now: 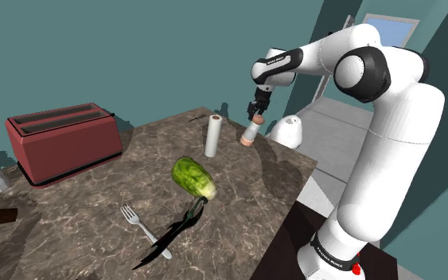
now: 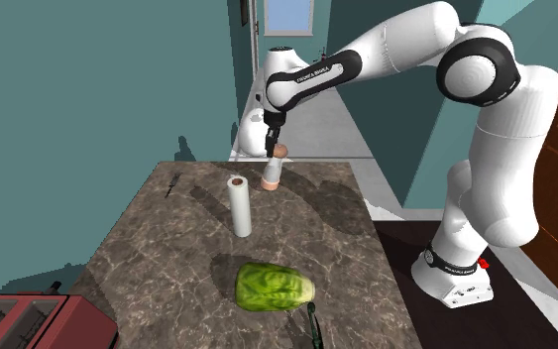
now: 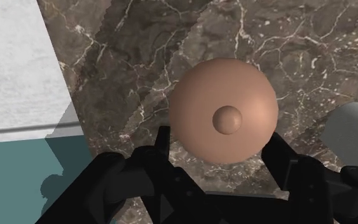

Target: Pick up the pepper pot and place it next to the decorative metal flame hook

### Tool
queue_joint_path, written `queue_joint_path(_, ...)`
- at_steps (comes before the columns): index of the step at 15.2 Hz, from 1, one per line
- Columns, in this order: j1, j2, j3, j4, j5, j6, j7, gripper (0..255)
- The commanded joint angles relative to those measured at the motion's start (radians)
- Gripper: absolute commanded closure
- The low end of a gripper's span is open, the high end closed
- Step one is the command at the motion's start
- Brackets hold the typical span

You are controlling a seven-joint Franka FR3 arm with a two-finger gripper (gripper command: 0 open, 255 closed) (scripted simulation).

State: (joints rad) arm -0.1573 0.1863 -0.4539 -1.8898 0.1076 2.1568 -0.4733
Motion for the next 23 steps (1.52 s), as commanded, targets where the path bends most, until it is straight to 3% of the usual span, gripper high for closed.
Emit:
queue_joint_path(1,0.002,-0.009,-0.001,0.017,-0.006,-0.026,0.005,255)
queue_joint_path(23,0.002,-0.053,-0.009,0.263,-0.036,-0.31,0.028,255)
